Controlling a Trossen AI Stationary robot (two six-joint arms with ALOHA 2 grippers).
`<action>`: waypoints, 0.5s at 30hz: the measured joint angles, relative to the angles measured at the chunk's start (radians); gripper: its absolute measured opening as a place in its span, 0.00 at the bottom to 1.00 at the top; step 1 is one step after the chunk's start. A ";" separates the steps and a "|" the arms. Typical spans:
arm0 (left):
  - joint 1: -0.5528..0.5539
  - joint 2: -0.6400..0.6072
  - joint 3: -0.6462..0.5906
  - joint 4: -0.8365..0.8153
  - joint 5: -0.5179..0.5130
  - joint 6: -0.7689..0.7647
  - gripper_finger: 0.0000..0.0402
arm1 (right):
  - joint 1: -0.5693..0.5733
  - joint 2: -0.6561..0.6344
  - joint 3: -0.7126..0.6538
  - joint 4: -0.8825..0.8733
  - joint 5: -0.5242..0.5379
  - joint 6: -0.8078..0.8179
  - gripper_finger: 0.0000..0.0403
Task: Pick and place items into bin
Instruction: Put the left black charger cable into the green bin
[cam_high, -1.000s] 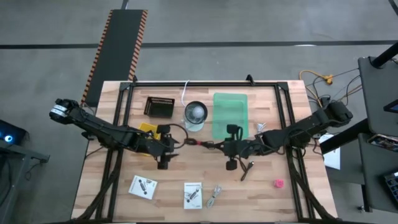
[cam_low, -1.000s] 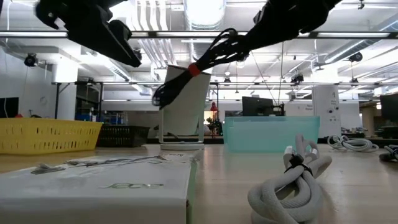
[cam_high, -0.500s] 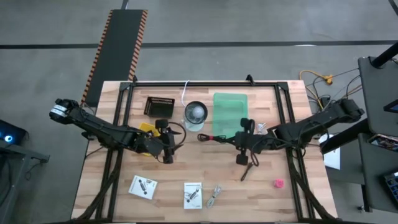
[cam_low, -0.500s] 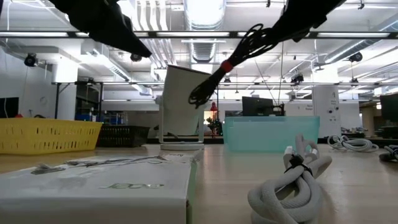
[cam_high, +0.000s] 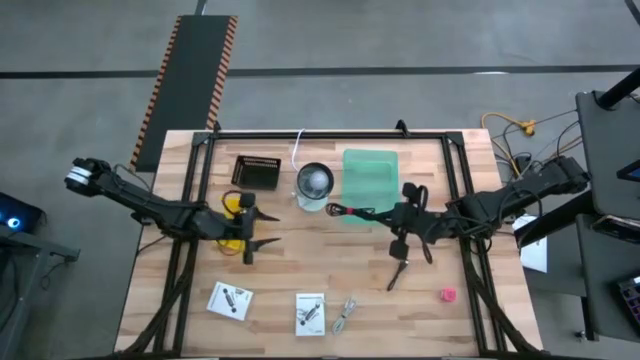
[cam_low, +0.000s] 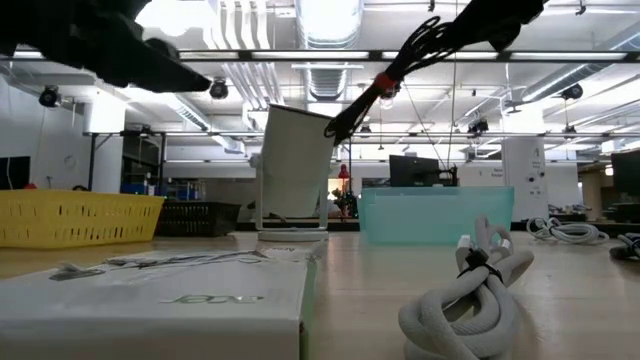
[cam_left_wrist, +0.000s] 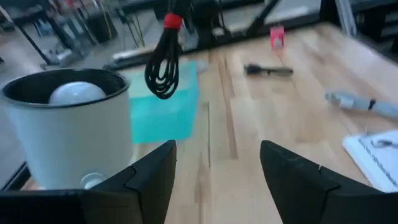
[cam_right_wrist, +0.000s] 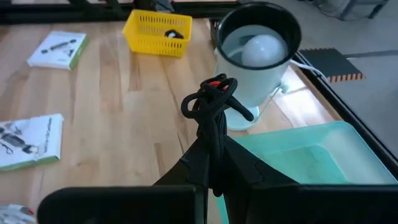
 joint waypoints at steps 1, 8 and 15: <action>0.001 -0.020 -0.033 0.045 0.000 0.002 0.54 | 0.000 -0.010 0.000 -0.010 0.000 0.007 0.03; 0.001 -0.057 -0.175 0.278 0.020 0.072 0.54 | 0.000 -0.069 0.000 -0.151 0.083 0.103 0.03; 0.001 0.004 -0.209 0.507 0.018 0.172 0.54 | 0.000 -0.100 0.000 -0.201 0.182 0.136 0.03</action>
